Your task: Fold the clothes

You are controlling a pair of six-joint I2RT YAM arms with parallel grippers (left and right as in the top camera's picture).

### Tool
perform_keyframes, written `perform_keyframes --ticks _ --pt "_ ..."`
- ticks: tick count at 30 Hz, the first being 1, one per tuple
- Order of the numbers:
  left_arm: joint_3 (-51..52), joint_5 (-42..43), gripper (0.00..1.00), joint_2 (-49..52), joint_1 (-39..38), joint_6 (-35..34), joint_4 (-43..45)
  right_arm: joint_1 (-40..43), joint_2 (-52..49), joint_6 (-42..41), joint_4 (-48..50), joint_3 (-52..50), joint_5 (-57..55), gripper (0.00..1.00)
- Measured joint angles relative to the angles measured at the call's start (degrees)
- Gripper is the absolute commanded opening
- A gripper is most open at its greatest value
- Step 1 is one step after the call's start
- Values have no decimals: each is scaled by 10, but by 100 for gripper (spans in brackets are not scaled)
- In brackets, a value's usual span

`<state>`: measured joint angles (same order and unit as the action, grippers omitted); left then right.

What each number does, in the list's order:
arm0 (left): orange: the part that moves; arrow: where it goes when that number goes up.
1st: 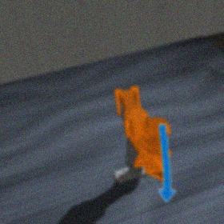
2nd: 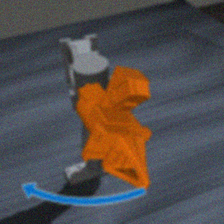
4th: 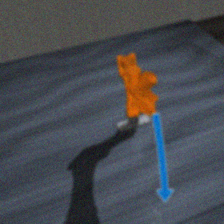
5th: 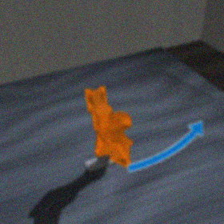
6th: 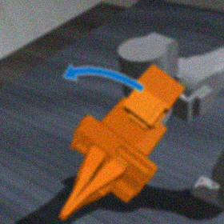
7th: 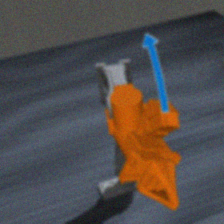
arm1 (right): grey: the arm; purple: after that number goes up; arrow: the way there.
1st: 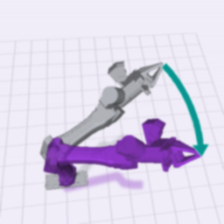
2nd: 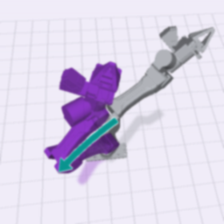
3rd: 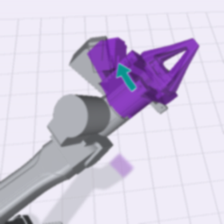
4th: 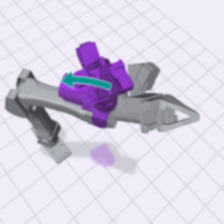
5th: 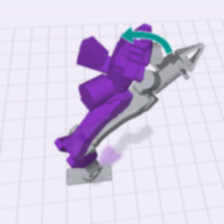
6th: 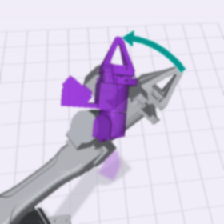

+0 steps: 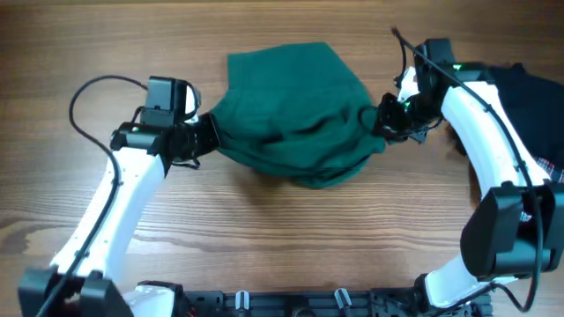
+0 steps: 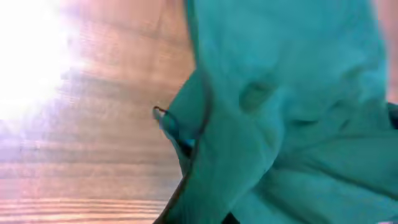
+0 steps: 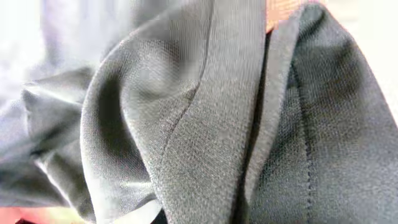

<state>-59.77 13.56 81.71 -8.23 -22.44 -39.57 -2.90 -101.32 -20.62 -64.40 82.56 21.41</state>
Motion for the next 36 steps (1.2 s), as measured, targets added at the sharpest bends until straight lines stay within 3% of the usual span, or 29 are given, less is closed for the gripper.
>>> perform_keyframes --ticks 6,10,21,24,26,30,31,36 --pt "-63 -2 4 -56 0 21 2 0 16 4 -64 177 -27 5" --pt "-80 -19 4 -78 0 28 2 0 26 6 -97 239 -52 6" --pt "-80 -26 4 -80 0 31 -5 -3 30 18 -135 245 -135 4" --pt "-80 -26 4 -80 0 38 -5 -5 29 19 -118 245 -147 8" --pt "-80 -26 4 -80 -1 40 -5 -5 30 19 -114 245 -162 18" --pt "-80 -37 4 -80 0 42 -5 0 30 28 -112 245 -210 20" --pt "-80 -39 4 -80 -1 42 -5 2 30 30 -113 245 -231 7" --pt "-80 -48 4 -80 0 44 -6 24 30 48 -105 245 -229 4"
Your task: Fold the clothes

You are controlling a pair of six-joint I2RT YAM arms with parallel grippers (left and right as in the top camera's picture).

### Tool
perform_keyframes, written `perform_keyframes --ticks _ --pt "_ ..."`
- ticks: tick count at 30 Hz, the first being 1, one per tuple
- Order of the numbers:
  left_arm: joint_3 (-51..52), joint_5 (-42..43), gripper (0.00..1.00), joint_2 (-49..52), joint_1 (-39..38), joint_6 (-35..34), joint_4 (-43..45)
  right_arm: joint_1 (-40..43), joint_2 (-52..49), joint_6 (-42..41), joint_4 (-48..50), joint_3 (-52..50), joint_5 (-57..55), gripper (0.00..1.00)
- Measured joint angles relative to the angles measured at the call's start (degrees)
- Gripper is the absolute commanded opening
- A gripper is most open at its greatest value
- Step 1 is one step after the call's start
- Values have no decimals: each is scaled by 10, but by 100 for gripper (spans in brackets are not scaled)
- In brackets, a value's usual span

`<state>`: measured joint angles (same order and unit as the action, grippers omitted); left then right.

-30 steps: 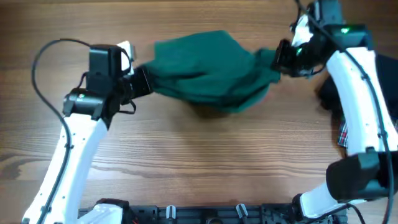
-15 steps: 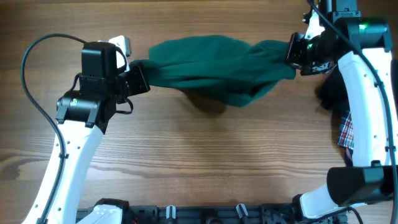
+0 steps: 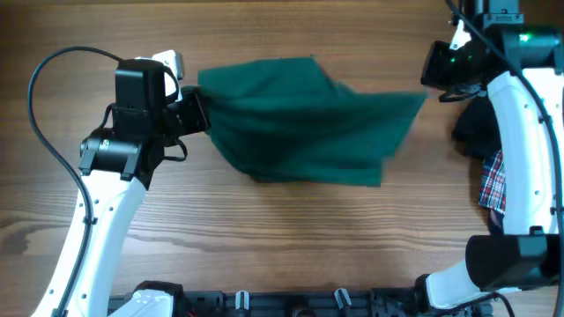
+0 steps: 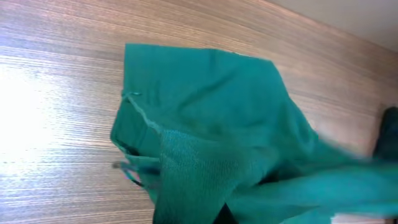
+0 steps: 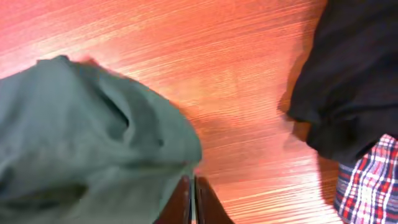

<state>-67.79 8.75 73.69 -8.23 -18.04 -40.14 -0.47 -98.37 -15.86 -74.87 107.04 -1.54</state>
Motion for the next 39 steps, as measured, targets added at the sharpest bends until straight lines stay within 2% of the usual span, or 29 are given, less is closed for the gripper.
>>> perform_keyframes --ticks 6,10,12,14,17,18,22,24,31,36,39 --pt "0 -2 4 0 0 0 0 7 0 12 24 0 55 5" --pt "0 -4 4 0 0 0 3 7 0 17 -24 0 72 23" --pt "0 -4 4 0 0 0 3 7 0 19 -59 -1 76 24" --pt "0 -4 4 0 0 0 1 7 3 20 -80 -31 90 23" --pt "0 -4 4 0 0 0 1 7 7 34 -48 -136 148 26" --pt "0 -4 4 0 0 0 1 7 6 41 -28 -175 174 29" --pt "0 -6 4 0 0 0 0 7 5 71 101 -337 298 63" --pt "0 -6 4 0 0 0 -1 7 3 78 149 -402 338 74" --pt "0 -6 4 0 0 0 -1 7 3 78 216 -492 380 73" --pt "0 -6 4 0 0 0 -1 7 3 71 299 -560 388 73" --pt "0 -6 4 0 0 0 -1 7 3 69 323 -571 389 73"
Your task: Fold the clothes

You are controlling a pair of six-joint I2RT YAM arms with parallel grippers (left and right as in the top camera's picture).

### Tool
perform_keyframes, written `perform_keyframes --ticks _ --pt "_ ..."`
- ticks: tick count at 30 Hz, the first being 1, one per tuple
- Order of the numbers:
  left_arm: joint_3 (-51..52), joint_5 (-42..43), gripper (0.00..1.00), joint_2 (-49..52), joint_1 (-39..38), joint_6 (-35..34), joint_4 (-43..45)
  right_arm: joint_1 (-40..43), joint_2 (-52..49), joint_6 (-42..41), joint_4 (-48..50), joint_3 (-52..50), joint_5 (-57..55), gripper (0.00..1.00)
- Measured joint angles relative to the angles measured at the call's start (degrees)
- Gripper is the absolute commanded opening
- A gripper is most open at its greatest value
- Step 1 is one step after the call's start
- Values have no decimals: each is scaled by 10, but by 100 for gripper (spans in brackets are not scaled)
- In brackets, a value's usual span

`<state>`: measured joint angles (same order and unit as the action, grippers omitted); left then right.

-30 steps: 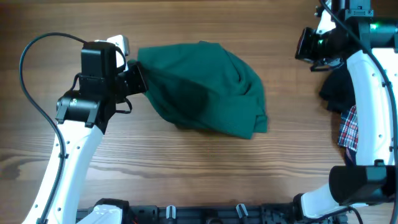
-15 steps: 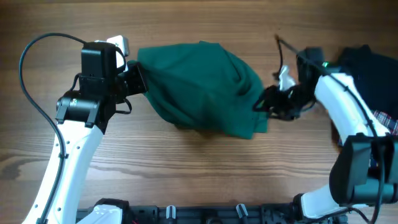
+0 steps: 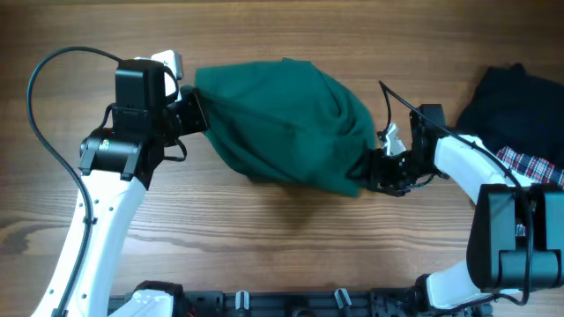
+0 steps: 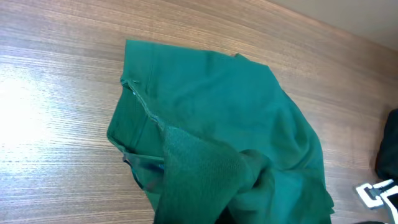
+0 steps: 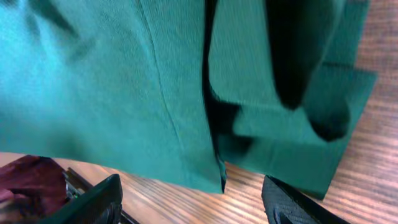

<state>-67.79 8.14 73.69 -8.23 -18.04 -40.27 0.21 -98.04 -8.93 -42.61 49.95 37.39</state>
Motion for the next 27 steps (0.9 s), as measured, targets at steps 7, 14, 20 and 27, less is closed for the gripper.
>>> perform_keyframes --ticks 7,14,20,27 --pt "0 0 4 0 0 0 0 -7 0 0 47 0 11 73" --pt "0 0 4 0 0 0 0 -63 0 -24 83 0 21 66" --pt "0 0 4 0 0 0 0 -69 0 -40 91 0 21 4" --pt "0 0 4 0 0 0 -1 -69 0 -63 114 0 23 4"
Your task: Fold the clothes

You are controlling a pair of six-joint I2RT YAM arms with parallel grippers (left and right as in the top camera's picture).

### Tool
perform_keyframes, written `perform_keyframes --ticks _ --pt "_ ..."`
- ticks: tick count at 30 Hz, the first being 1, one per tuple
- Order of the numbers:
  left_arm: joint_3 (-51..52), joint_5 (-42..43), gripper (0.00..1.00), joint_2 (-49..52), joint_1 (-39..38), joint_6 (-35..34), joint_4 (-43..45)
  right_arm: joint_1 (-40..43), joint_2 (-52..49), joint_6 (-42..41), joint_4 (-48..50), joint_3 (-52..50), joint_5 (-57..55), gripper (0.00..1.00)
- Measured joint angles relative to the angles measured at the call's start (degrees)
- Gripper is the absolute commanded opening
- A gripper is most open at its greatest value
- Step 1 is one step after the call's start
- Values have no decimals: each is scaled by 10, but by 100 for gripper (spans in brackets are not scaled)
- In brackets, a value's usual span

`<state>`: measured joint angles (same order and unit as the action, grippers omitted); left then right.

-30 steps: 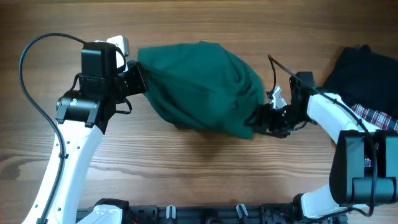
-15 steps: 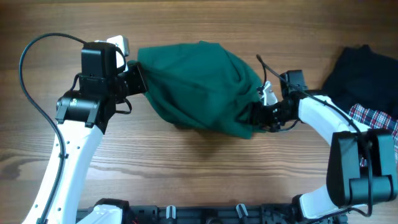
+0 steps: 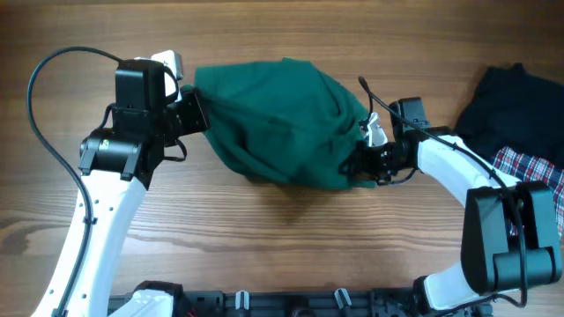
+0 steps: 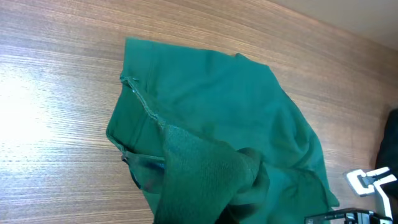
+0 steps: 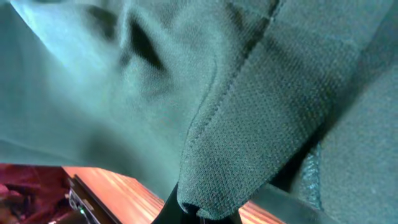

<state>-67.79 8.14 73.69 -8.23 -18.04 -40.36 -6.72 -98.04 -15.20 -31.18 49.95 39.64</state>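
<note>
A green garment (image 3: 278, 119) lies bunched in the middle of the wooden table. My left gripper (image 3: 196, 114) is shut on its left edge; the left wrist view shows a thick fold of green cloth (image 4: 199, 180) running down into the jaws, which hides them. My right gripper (image 3: 359, 163) is at the garment's lower right edge, shut on a green hem fold (image 5: 249, 130) that fills the right wrist view.
A dark garment (image 3: 511, 101) and a red plaid garment (image 3: 529, 172) lie at the table's right edge, behind my right arm. Bare wood stretches in front of the green garment.
My right gripper, then open just right of the garment's lower right corner, has moved left to the cloth and shut on a fold. The left gripper and the garment's left side are unchanged.
Both grippers first held the bunched green garment at its two sides. Then it hung stretched wide between them, the right gripper far right. Later the right gripper had let go, the cloth lay bunched, and now the right gripper grips its lower right edge.
</note>
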Motion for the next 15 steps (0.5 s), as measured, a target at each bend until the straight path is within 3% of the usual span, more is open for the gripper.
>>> perform_keyframes --ticks 6,15 --pt "-2 0 4 0 0 0 3 0 0 -6 -61 86 0 4" --pt "-83 0 4 0 0 13 10 0 9 18 -280 488 -85 4"
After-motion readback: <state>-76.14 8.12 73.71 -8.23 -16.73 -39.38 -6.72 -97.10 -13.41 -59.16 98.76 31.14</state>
